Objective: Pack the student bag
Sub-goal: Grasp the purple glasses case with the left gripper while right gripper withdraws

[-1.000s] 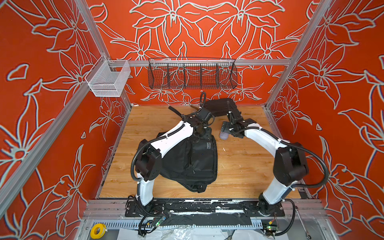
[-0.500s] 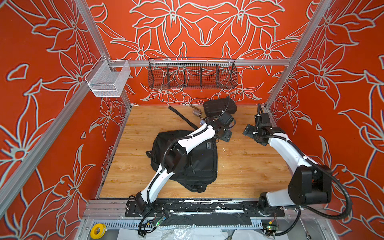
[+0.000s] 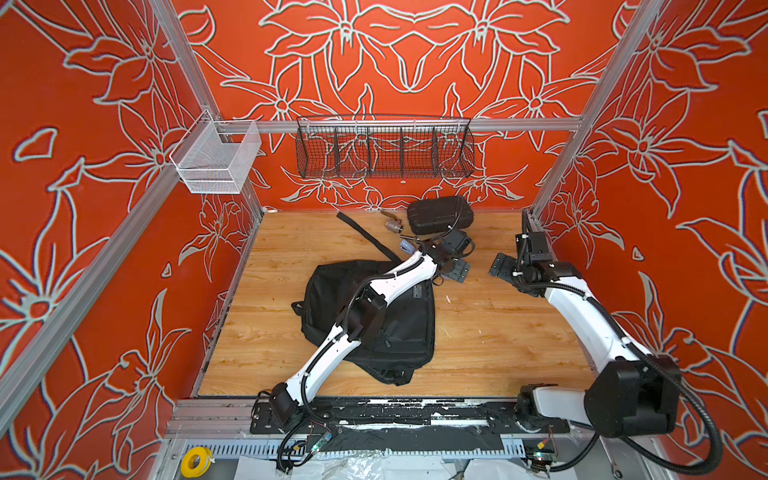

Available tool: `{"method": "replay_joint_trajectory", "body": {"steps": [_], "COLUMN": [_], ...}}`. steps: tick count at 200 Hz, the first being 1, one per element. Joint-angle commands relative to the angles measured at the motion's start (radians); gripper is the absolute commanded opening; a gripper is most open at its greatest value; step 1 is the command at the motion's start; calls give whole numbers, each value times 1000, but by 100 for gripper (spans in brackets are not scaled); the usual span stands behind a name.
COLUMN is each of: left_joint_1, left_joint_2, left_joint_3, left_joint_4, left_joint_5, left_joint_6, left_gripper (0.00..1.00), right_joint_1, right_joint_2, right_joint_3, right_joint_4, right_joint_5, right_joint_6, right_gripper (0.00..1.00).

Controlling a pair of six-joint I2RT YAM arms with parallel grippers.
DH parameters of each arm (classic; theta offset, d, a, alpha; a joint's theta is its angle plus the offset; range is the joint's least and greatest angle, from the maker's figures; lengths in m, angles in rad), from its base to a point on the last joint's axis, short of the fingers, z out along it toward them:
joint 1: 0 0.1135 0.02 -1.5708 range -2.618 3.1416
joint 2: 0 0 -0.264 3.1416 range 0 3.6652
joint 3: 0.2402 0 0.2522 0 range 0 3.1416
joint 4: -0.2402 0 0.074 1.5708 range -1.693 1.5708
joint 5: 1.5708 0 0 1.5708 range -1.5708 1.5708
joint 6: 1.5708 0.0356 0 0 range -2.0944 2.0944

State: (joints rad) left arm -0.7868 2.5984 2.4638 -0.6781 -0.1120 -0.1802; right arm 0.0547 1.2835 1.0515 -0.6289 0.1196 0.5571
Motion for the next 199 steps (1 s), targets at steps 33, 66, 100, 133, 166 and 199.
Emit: {"method": "replay_joint_trajectory", "body": {"steps": [33,66,100,133,166,199], "left_joint_1": [-3,-3,-3,-3,3,3], "left_joint_2": [83,98,134,152,160,173], "left_joint_3": [91,99,137,141,153,168], "left_joint_4": [-10,0,-16,-25,-23,-54], "left_joint_5": [-21,-34,-20,-20,-20,-38], "left_joint_6": [-3,-31,-50,-61,-89,-96], "left_gripper": [87,87,86,84,79,76], "right_joint_1": [-3,-3,-3,-3,-3,-3], "right_joint_2": [-29,-34,-41,-55,-71,-79], "right_joint_3": [-30,-44,-64,-92,-114,-110], "right_joint_4": [-32,-26,-19,-7,6,-13], "right_joint_5": [30,21,13,-3,-32,-29], "right_joint_6": [-21,-19,-17,-7,-21,-32], "right_gripper": [97,97,96,93,93,93]}}
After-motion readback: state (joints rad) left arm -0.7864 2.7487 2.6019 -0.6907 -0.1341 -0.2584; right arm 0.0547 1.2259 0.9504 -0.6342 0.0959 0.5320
